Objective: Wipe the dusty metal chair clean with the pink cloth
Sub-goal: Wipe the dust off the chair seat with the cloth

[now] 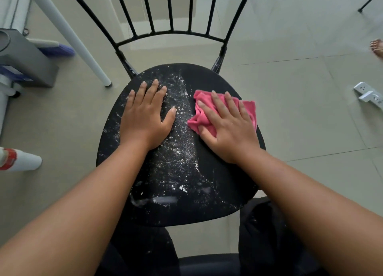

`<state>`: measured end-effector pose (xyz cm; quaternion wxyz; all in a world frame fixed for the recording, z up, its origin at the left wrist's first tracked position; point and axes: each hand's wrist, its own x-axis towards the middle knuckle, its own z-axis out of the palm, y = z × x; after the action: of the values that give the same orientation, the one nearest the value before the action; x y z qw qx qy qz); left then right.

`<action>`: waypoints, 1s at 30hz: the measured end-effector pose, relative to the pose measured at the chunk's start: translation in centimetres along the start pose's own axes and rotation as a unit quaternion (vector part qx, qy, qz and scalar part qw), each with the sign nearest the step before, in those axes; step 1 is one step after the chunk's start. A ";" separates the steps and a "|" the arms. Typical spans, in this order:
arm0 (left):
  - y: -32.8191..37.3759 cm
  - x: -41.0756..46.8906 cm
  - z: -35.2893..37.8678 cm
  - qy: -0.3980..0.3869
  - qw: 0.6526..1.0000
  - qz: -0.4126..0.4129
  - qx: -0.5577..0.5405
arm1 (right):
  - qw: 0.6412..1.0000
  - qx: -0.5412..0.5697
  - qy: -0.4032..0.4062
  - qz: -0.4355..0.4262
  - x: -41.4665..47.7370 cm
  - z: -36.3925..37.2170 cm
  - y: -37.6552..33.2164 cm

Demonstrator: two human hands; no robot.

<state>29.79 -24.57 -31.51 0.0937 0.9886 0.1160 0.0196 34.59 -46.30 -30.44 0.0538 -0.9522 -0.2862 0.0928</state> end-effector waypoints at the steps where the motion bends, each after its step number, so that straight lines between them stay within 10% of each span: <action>1: 0.0 0.0 0.1 0.002 1.000 0.000 0.000 | 1.000 -0.001 0.001 0.005 1.4 -0.1 -0.1; 30: 0.2 0.0 -0.2 -0.015 1.000 0.005 0.015 | 1.000 0.004 -0.011 0.012 -8.1 1.3 -2.1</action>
<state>29.78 -24.70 -31.28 0.0801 0.9907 0.1097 0.0040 26.59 -48.99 -30.17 0.0529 -0.9544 -0.2745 0.1047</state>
